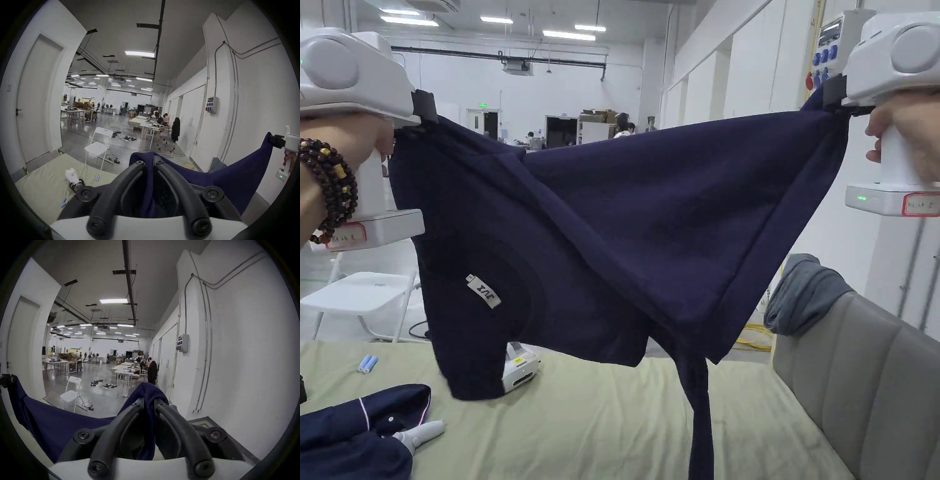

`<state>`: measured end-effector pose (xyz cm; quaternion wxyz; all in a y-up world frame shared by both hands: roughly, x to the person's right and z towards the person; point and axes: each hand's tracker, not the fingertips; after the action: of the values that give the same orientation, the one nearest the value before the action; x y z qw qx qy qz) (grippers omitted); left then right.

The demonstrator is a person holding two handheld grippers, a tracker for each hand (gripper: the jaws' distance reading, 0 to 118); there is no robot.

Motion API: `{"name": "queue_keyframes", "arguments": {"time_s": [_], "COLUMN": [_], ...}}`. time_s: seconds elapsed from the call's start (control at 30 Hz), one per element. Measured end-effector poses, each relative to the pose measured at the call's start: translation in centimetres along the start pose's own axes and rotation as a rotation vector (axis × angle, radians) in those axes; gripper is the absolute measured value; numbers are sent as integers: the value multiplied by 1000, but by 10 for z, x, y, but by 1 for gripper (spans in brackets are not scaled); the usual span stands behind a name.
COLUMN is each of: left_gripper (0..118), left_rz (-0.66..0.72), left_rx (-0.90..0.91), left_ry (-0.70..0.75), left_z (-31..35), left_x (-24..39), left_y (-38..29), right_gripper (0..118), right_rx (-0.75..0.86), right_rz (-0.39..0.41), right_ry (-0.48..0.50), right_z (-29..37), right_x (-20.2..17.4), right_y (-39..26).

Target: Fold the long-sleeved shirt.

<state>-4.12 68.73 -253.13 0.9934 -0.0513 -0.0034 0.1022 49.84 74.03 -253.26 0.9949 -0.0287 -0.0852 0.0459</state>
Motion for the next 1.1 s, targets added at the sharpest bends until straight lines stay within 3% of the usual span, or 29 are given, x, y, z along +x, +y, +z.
{"name": "queue_keyframes", "arguments": {"time_s": [0.1,0.2,0.47,0.57,0.67,0.83,0.97,1.1], "left_gripper": [9,9,9,9,7,7,6,6], "left_rz": [5,8,29,52,27,-43,-75,-50], "left_rx": [-43,-108,-380,-433,-397,-368,-498,-705], "left_ry": [-6,-2,49,34,21,10,9,15], "left_z": [-5,-16,-47,-47,-7,98,171,223], "left_x": [-1,-7,-47,-67,-70,-69,-81,-93], "left_y": [-31,-82,-256,-290,-303,-327,-394,-465], "right_gripper": [8,8,8,8,8,8,8,8], "right_rx": [-48,-124,-439,-514,-446,-398,-527,-780], "right_rz": [-5,-68,-119,-144,-159,-68,-38,22], "right_ry": [2,11,77,83,96,157,187,202], "right_z": [-13,-27,-52,-42,0,109,178,218], "right_x": [4,2,-26,-30,-24,-15,4,12], "right_y": [-31,-90,-305,-352,-367,-388,-442,-509]}}
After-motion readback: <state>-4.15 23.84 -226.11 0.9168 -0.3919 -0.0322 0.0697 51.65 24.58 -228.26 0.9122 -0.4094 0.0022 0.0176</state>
